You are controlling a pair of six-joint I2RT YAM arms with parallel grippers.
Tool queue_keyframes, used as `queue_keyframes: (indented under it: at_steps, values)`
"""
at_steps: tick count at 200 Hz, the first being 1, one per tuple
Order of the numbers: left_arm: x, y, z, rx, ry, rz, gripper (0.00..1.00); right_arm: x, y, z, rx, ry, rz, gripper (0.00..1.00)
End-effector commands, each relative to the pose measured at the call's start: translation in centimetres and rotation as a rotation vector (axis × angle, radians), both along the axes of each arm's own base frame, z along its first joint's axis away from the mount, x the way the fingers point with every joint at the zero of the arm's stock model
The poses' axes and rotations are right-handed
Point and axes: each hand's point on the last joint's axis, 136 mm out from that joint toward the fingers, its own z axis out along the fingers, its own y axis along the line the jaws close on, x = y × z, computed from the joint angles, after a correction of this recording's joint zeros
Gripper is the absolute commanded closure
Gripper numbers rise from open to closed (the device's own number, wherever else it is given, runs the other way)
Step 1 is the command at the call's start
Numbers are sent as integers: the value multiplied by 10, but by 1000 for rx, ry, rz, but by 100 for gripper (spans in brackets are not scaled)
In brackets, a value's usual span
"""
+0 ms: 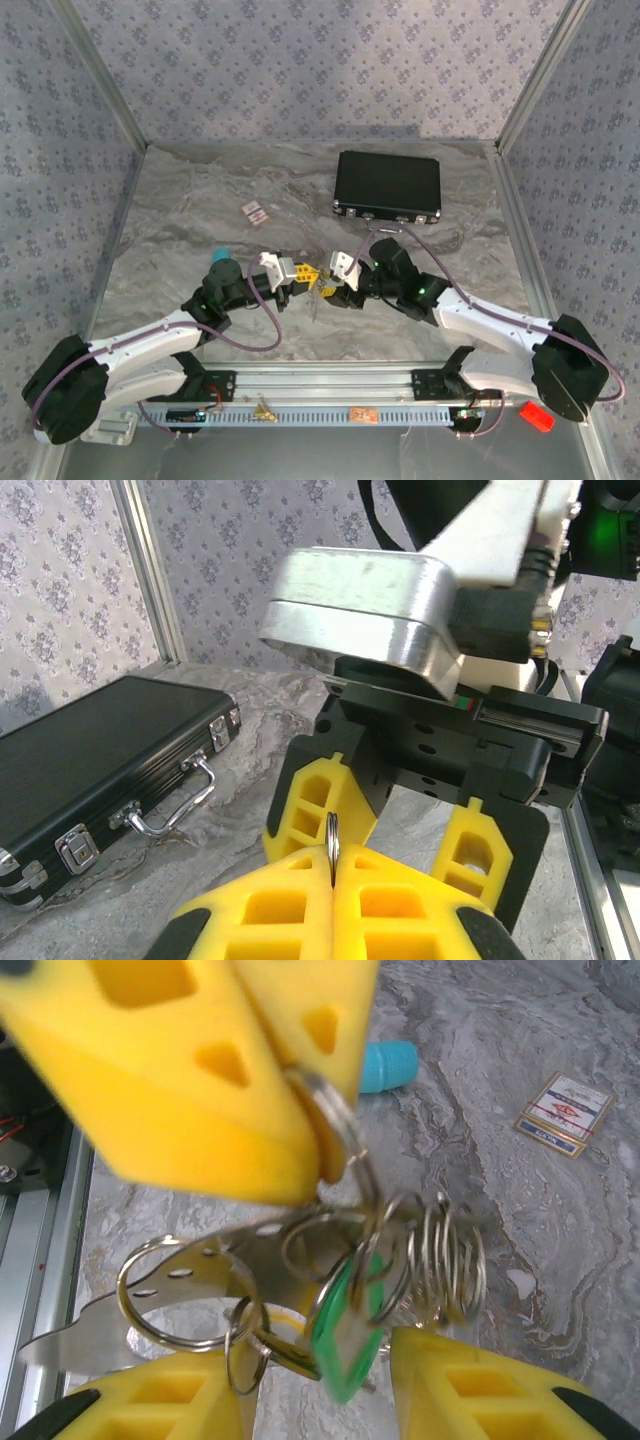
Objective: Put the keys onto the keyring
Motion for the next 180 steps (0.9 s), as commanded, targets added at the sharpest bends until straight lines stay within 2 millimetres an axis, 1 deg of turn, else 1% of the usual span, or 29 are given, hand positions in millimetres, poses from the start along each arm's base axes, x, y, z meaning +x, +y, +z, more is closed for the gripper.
queue_keyframes:
  at_steps: [1, 19, 32, 72, 109, 118, 131, 140, 152, 180]
  values:
    - [-2, 0, 24, -62, -60, -12, 100, -4, -12, 2, -18, -54, 8, 59]
    - [-3, 0, 24, -62, -59, -17, 100, -7, -20, -4, -57, -72, 12, 59]
    - [-3, -1, 23, -61, -58, -21, 100, -4, -25, -7, -76, -83, -7, 60]
    - [-4, -2, 24, -57, -53, -29, 100, 6, -25, -2, -59, -126, -54, 63]
    - [-4, -2, 22, -50, -52, -30, 100, 5, -27, -1, -52, -132, -43, 63]
    - [-4, -2, 22, -49, -52, -31, 100, 9, -30, -3, -64, -143, -70, 64]
    - [-4, -2, 22, -48, -48, -33, 100, 20, -37, -7, -103, -169, -137, 64]
    - [-5, -3, 21, -49, -45, -36, 100, 24, -38, -8, -116, -174, -155, 64]
    - [-5, -3, 22, -50, -44, -38, 100, 20, -34, -5, -87, -167, -135, 64]
    - [-4, -4, 21, -49, -40, -37, 100, 7, -16, 9, -1, -142, -55, 63]
